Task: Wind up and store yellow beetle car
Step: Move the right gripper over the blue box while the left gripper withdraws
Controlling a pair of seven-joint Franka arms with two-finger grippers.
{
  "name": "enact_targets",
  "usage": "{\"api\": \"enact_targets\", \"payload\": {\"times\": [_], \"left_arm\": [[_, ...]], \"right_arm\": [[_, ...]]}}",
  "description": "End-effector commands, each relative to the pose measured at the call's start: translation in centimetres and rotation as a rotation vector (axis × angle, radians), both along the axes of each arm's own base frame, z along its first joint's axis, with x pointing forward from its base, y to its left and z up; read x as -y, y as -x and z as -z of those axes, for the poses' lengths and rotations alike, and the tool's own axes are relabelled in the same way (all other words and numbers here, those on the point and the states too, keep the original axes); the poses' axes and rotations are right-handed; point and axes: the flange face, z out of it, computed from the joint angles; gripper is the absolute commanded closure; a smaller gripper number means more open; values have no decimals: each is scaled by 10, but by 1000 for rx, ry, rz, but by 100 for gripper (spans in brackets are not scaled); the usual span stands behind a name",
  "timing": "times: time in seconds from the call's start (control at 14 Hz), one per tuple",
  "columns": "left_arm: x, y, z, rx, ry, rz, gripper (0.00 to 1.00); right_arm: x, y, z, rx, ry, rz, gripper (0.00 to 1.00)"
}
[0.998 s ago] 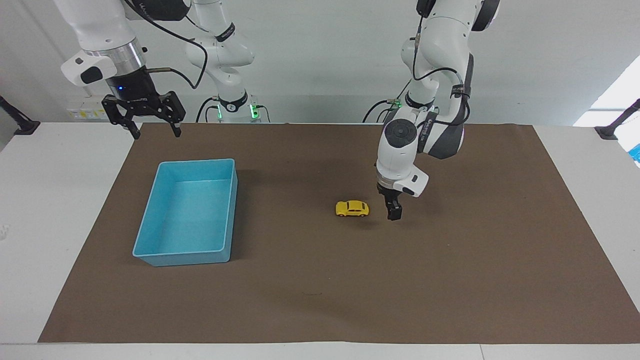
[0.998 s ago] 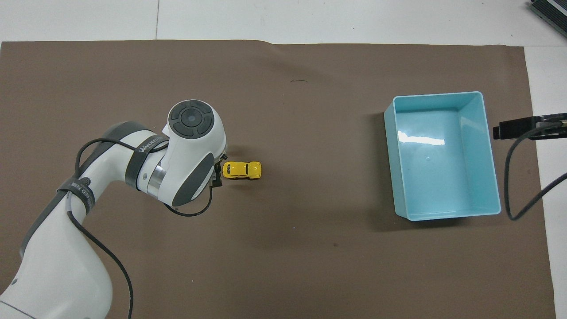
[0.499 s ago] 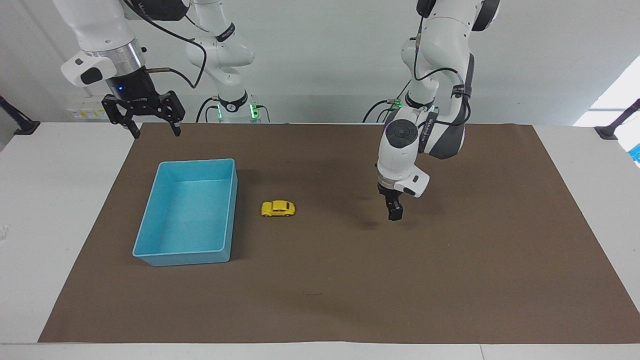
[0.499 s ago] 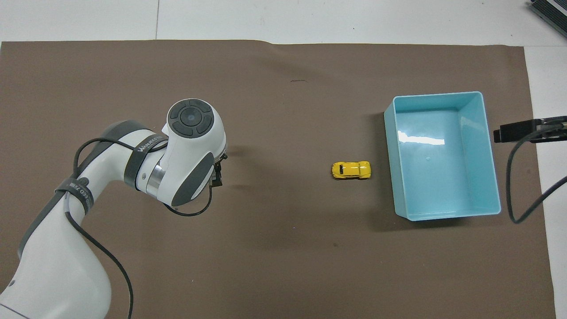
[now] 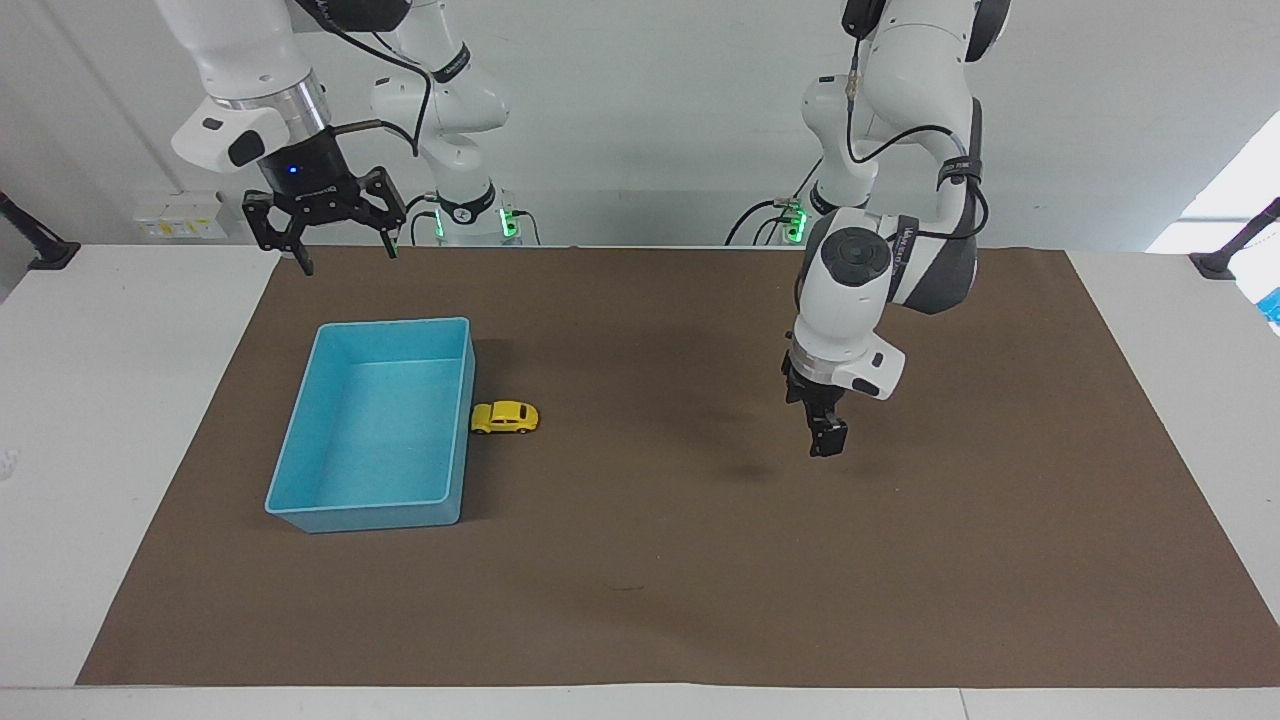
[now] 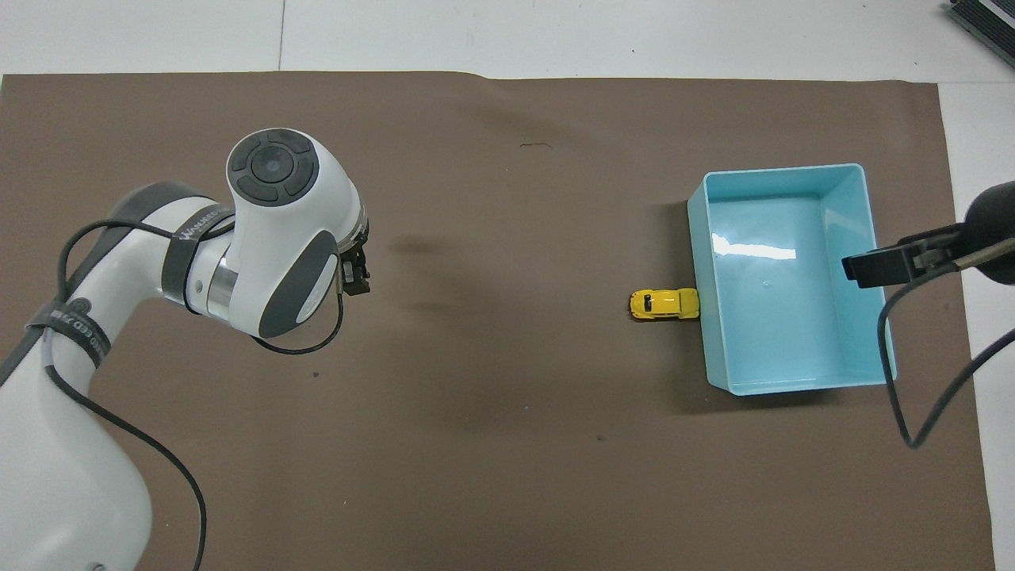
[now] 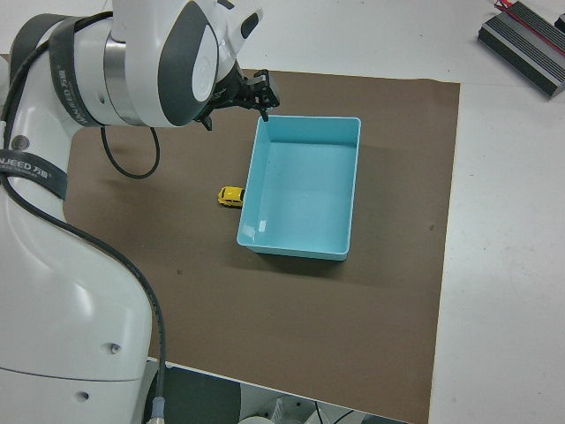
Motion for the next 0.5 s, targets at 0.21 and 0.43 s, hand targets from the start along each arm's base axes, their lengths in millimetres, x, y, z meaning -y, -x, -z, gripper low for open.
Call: {"api": "enact_targets", "payload": {"times": [0.21,0.43], "left_arm": [[-24,-10,-54,74,6,103,0],[-50,-10,-86,108,16,142,0]], "right_arm": [[-35,18,-2,5,28,-392,0],[-47,21,-4,16,44,-551,0]]}}
